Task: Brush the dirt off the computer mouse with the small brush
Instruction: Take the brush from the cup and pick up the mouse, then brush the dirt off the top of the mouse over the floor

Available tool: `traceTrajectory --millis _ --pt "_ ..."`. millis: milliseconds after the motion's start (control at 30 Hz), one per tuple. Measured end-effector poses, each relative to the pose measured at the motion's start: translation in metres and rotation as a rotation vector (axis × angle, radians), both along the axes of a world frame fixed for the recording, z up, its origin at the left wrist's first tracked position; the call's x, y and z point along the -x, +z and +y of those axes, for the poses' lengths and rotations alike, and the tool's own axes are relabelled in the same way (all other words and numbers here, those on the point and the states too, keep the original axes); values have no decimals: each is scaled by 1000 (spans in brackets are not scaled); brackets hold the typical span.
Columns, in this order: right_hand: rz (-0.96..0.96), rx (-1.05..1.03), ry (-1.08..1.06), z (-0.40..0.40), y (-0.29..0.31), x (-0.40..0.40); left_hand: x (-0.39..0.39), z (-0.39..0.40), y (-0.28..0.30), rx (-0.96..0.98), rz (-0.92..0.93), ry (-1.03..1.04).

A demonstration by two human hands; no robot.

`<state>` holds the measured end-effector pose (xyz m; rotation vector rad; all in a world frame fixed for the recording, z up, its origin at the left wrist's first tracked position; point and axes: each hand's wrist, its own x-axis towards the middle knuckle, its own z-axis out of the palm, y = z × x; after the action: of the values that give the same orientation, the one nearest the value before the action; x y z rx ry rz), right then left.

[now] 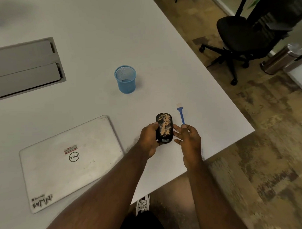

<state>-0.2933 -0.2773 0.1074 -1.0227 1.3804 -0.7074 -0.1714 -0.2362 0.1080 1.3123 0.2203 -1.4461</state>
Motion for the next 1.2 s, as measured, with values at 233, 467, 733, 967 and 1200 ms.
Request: traceTrajectory --millis 233,467,733,967,1200 --pt "-81 28 -96 51 65 34 4 46 62 88 88 -129" --pt "-321 32 -269 138 127 92 8 102 111 164 183 -197" --pt "-395 80 -482 241 171 128 34 158 137 173 199 -363" --pt "-294 137 -460 292 186 155 71 188 140 150 197 -458" --pt "-123 212 -441 301 186 178 120 196 144 145 147 -523"
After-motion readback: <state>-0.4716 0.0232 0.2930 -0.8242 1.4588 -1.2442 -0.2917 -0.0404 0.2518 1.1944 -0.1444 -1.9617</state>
